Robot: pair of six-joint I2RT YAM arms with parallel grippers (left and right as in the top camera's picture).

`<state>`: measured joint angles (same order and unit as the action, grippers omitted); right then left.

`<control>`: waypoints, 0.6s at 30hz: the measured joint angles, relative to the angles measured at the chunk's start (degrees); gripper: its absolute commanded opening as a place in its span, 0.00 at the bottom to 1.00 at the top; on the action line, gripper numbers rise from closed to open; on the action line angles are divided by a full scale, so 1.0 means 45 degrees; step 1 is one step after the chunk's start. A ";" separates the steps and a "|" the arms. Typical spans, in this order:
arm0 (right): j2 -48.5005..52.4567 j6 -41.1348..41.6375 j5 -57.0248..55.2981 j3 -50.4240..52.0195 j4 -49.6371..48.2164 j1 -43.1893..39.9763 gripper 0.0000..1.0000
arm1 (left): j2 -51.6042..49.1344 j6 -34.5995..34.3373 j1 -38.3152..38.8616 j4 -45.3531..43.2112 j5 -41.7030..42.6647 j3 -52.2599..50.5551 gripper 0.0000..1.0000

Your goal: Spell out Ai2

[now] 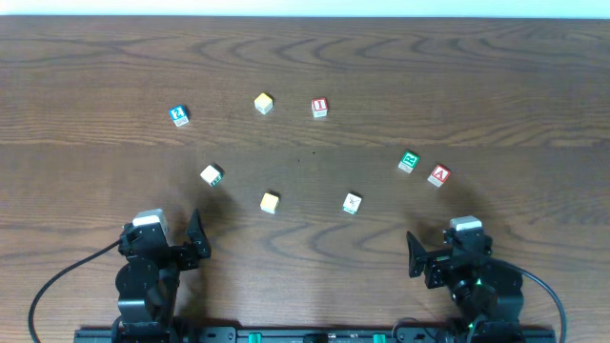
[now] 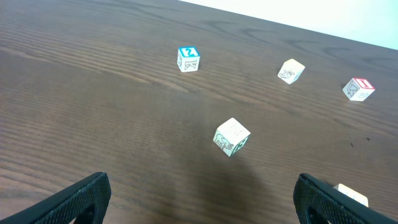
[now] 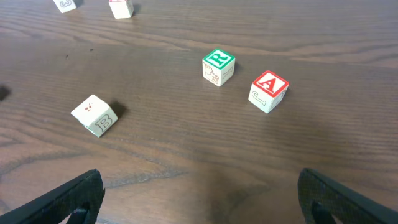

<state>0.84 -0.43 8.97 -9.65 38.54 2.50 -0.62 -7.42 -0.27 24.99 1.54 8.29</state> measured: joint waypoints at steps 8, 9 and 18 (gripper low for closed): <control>0.0000 0.0379 0.0078 0.0000 -0.0102 0.0000 0.99 | 0.0000 0.0000 0.0000 0.0000 0.0000 0.0005 0.96; 0.0000 0.0767 0.0151 0.0000 -0.0194 0.0000 0.99 | 0.0000 0.0000 0.0000 0.0000 0.0000 0.0005 0.95; -0.0005 0.8179 0.2939 -0.0029 -0.0559 0.0000 0.99 | 0.0000 0.0000 0.0000 0.0000 0.0000 0.0005 0.95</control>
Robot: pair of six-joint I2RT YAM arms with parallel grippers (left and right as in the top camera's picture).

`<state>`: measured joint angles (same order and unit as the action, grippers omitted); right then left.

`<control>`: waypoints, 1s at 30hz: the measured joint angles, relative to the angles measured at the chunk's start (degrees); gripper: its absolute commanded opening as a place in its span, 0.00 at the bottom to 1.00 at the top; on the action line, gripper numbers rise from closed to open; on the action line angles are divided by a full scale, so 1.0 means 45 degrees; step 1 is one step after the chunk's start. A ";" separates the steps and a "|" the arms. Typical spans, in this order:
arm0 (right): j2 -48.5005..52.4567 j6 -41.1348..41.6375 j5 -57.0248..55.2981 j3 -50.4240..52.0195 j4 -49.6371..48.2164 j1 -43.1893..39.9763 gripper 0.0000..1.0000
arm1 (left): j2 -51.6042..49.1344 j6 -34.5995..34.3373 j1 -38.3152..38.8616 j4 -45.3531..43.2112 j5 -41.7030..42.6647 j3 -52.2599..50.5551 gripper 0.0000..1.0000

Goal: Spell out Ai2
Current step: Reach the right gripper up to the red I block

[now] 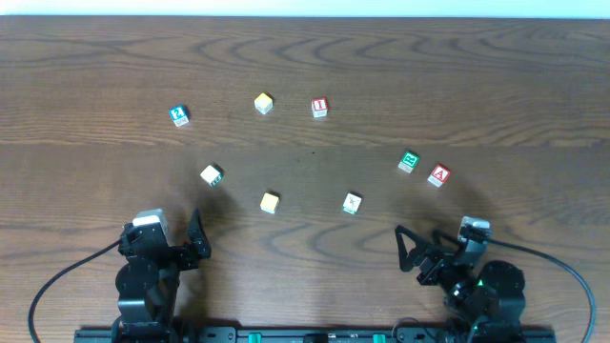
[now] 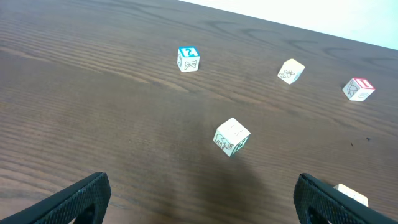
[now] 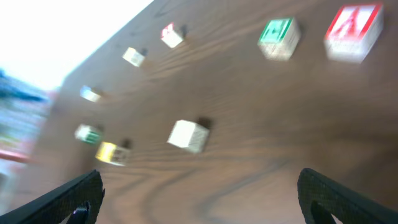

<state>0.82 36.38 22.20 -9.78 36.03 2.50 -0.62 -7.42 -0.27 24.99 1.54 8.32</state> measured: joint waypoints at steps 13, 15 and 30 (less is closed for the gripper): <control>0.1506 0.4070 0.5095 -0.0092 -0.8728 0.0015 0.99 | 0.0010 0.0000 0.0000 -0.0034 0.0005 -0.0010 0.95; 0.2691 0.4046 0.5503 -0.0384 -0.9058 0.0024 0.99 | 0.0010 0.0000 0.0000 -0.0044 0.0000 -0.0010 0.95; 1.4814 -0.0651 0.6013 -0.7698 -0.9185 0.1059 0.99 | 0.0010 0.0000 0.0000 -0.0044 0.0044 -0.0010 0.95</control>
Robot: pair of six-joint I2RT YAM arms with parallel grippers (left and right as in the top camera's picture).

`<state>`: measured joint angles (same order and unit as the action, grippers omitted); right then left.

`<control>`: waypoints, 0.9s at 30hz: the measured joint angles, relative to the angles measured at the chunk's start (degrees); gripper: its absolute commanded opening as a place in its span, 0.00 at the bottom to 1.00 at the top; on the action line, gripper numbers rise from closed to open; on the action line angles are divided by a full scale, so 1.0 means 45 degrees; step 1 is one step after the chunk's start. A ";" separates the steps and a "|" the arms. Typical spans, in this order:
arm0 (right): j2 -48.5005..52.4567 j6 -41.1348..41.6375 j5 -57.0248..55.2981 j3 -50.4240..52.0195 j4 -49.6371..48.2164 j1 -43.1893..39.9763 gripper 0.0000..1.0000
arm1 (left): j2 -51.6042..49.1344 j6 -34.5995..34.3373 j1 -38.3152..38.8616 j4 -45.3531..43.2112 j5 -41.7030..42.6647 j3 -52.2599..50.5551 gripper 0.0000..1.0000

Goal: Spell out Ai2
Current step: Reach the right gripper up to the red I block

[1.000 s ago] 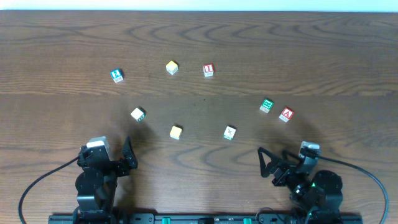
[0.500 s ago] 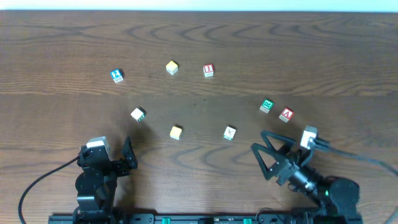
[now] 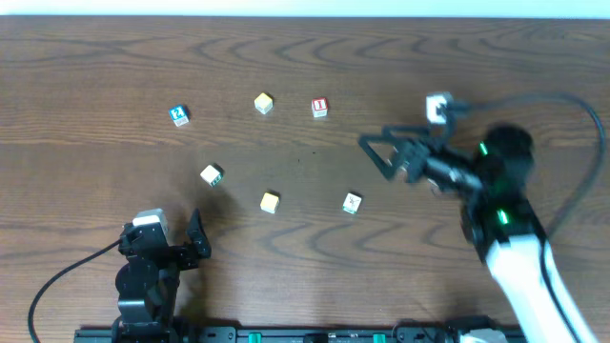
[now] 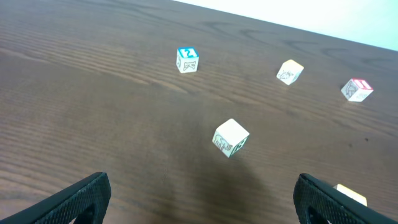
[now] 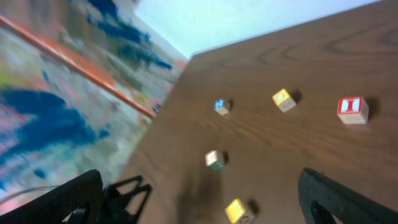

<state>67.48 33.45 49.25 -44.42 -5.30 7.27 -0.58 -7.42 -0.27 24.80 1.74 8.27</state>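
Observation:
The blue "2" block (image 3: pixel 178 115) lies at the far left and the red "I" block (image 3: pixel 319 108) at the far middle; both also show as the "2" (image 4: pixel 187 60) and the "I" (image 5: pixel 352 109). The red "A" block is hidden, the raised right arm covering that spot. My right gripper (image 3: pixel 375 157) hangs open above mid-table, pointing left, with nothing between its fingers (image 5: pixel 62 199). Open and empty, my left gripper (image 3: pixel 195 243) rests low at the near left, its fingers (image 4: pixel 68 202) wide apart.
A yellow block (image 3: pixel 264 103) sits between the "2" and the "I". Nearer are a white-and-green block (image 3: pixel 212 174), another yellow block (image 3: pixel 270 201) and a white block (image 3: pixel 352 202). The table's left edge (image 5: pixel 168 93) shows in the right wrist view.
My right arm has left its low spot at the near right and now stands raised over mid-table, gripper pointing left. It covers the green "R" and red "A" blocks. The left arm is unchanged.
Both grippers first rested open at the near edge, with every block lying loose on the table. Then the right gripper had swung slightly left while still low. Now it hangs open above mid-table; no block has moved.

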 measured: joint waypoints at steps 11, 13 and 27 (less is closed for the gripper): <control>0.6295 -0.3147 -0.4702 -0.5693 0.2769 0.1821 0.99 | 0.0000 0.0000 0.0000 0.0000 0.0005 0.0000 0.95; 0.7179 -0.3619 -0.6120 -0.6601 0.3172 0.2181 0.99 | 0.0000 0.0000 0.0000 0.0005 0.0005 0.0000 0.95; 1.3007 -0.4789 -1.0171 -1.0870 0.4765 0.3274 0.91 | 0.0000 0.0000 0.0000 0.0000 0.0005 0.0000 0.95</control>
<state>126.02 11.90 3.49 -93.34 16.14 22.00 -0.58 -7.42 -0.27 24.80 1.76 8.27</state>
